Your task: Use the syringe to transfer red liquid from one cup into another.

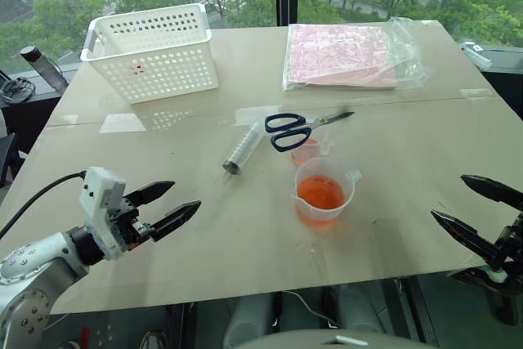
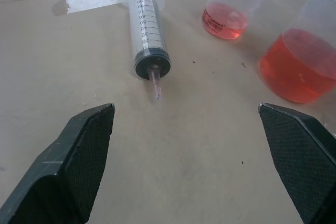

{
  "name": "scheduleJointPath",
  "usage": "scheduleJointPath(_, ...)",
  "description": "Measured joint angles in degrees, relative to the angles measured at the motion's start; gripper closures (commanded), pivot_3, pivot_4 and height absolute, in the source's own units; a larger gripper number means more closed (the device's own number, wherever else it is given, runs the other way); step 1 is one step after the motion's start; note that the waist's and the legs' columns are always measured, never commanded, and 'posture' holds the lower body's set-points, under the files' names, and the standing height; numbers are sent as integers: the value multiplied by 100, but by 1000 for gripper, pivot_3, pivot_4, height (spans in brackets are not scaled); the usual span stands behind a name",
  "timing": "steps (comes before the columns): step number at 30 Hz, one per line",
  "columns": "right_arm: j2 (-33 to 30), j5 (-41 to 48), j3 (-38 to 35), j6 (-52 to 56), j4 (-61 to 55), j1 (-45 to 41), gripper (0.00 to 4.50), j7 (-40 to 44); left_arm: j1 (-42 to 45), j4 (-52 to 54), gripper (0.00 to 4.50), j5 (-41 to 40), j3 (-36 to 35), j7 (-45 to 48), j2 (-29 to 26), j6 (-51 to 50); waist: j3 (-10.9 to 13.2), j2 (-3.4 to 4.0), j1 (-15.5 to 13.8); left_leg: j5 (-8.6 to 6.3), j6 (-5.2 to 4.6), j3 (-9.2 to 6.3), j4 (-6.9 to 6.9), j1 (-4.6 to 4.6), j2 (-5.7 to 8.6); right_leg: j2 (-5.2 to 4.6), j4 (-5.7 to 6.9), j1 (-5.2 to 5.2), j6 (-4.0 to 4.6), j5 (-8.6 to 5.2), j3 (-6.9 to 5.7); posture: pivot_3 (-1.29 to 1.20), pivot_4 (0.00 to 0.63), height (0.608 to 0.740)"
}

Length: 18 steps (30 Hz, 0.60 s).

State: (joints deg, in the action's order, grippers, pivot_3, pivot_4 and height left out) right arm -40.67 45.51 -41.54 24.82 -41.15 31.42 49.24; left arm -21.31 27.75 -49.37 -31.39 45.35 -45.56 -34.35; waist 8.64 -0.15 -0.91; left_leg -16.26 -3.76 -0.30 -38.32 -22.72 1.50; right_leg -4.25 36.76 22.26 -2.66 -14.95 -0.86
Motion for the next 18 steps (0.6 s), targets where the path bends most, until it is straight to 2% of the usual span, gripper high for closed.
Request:
scheduleJointPath(2, 8, -16, 3, -30, -3, -36, 47, 9, 51, -21, 33, 17, 20, 39, -5, -1, 0, 0, -2, 0, 0, 0, 0, 0, 0, 0, 0, 0, 0, 0, 0, 0, 150, 740)
scheduleJointPath(8, 24, -184, 297, -280, -39, -628, 47, -91, 1999, -158, 33, -260, 709, 15, -442, -493, 0, 5, -91, 6, 5, -6, -12, 2, 3, 1, 4, -2, 10, 8, -6, 0, 150, 740)
scheduleJointPath(12, -318, 127, 269, -102, -109, -751, 47, -31, 2886, -152, 33, -484, 1249, -92, -752, -1157, 3, 1, -47, 19, 28, -7, -8, -3, 3, 9, 8, 0, -11, 20, -7, 0, 150, 740)
scheduleJointPath(14, -655, 438, 185, 174, -303, -798, 47, -100, 3673, -306, 33, -496, 1723, -181, -1008, -1724, 8, 2, -19, 20, 30, -8, -6, -4, 3, 15, 9, 1, -12, 20, -9, 0, 150, 740)
scheduleJointPath(18, -943, 1038, -268, 412, -582, -670, 47, 55, 5233, -965, 33, -243, 2567, -54, -1072, -2191, 17, -12, -27, 20, 29, -11, -7, -4, 8, 21, 9, -4, -14, 19, -14, 0, 150, 740)
